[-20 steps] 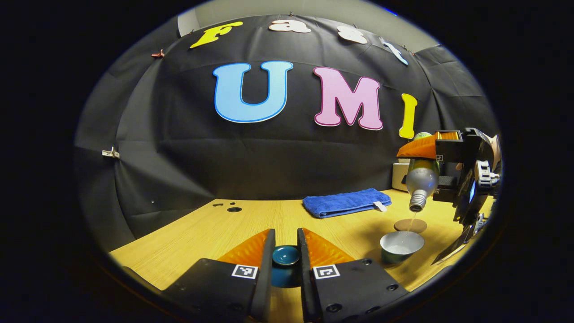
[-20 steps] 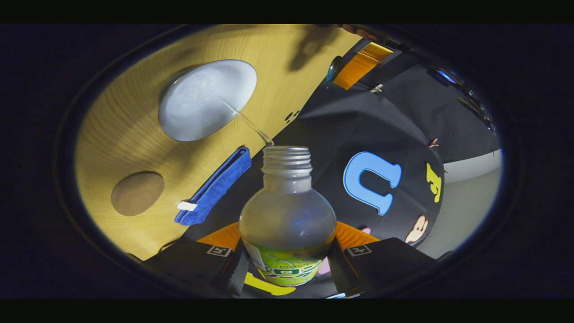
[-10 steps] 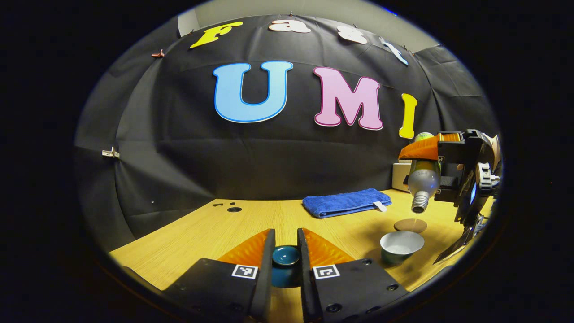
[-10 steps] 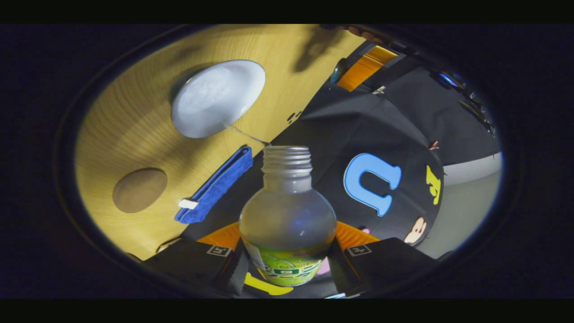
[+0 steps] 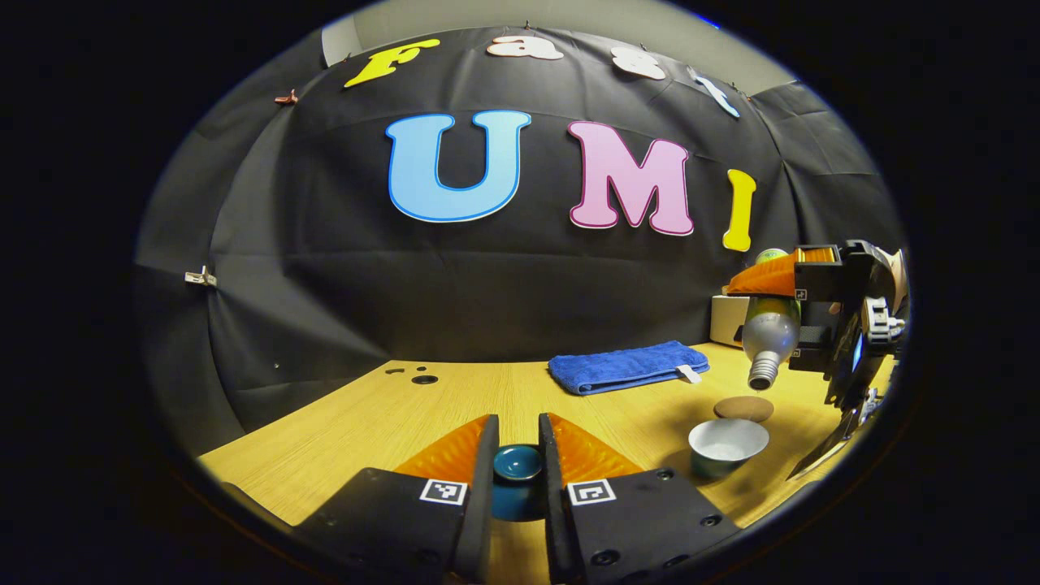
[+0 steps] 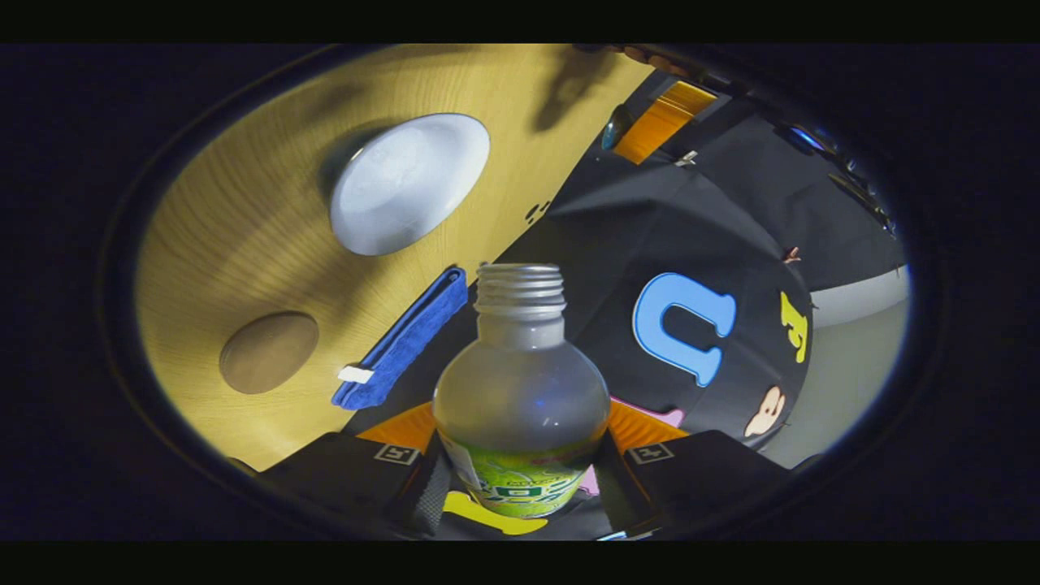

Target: Open the teacup lid with one hand, grasp the water bottle and pour water into the teacup with the other hand; after pouring, place the water bottle on the coaster and then close the teacup lid.

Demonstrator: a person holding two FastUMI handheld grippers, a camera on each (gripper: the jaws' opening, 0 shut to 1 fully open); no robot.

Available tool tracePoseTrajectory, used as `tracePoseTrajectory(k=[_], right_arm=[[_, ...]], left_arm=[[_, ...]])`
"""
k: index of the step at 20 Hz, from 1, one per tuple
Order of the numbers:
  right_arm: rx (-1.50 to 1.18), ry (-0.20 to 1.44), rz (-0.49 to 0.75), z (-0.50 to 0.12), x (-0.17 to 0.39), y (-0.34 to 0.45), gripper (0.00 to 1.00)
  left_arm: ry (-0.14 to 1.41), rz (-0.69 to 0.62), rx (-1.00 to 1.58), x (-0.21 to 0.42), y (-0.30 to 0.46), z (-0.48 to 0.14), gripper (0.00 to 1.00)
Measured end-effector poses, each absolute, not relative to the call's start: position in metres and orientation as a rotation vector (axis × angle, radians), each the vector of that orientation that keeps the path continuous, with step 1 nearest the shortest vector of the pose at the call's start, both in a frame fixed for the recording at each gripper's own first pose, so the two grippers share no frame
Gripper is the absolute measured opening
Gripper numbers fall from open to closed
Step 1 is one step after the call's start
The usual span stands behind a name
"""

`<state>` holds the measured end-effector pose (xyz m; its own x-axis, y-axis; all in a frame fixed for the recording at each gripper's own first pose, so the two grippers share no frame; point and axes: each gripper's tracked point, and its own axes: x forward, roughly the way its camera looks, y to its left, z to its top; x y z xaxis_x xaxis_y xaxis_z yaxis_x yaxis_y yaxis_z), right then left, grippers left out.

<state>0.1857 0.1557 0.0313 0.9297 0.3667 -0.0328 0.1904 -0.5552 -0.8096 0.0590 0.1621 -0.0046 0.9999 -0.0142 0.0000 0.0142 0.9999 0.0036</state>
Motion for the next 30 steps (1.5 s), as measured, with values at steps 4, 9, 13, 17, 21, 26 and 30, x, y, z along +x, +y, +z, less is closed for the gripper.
tracePoseTrajectory(k=[4,9,13,17,21,26,30], right_arm=[[-2.144,-0.384,0.251,0.027,0.186,0.156,0.77],[-2.031,-0.328,0.268,0.015,0.183,0.147,0.77],[-1.721,-0.220,0.292,0.008,0.179,0.130,0.77],[-1.252,-0.039,0.309,0.000,0.168,0.114,0.78],[-0.891,0.052,0.293,0.002,0.161,0.088,0.78],[-0.569,0.102,0.255,0.011,0.159,0.069,0.79],[-0.153,0.110,0.356,0.034,0.156,0.087,0.79]], left_arm=[[0.000,-0.014,0.004,0.059,0.162,-0.004,0.31],[0.000,-0.014,0.004,0.059,0.162,-0.005,0.31],[0.000,-0.014,0.004,0.060,0.161,-0.005,0.31],[-0.001,-0.014,0.004,0.059,0.161,-0.006,0.31],[-0.001,-0.006,0.005,0.059,0.163,-0.005,0.31],[0.000,-0.001,0.004,0.058,0.163,-0.005,0.31],[0.000,0.005,0.004,0.058,0.164,-0.005,0.31]])
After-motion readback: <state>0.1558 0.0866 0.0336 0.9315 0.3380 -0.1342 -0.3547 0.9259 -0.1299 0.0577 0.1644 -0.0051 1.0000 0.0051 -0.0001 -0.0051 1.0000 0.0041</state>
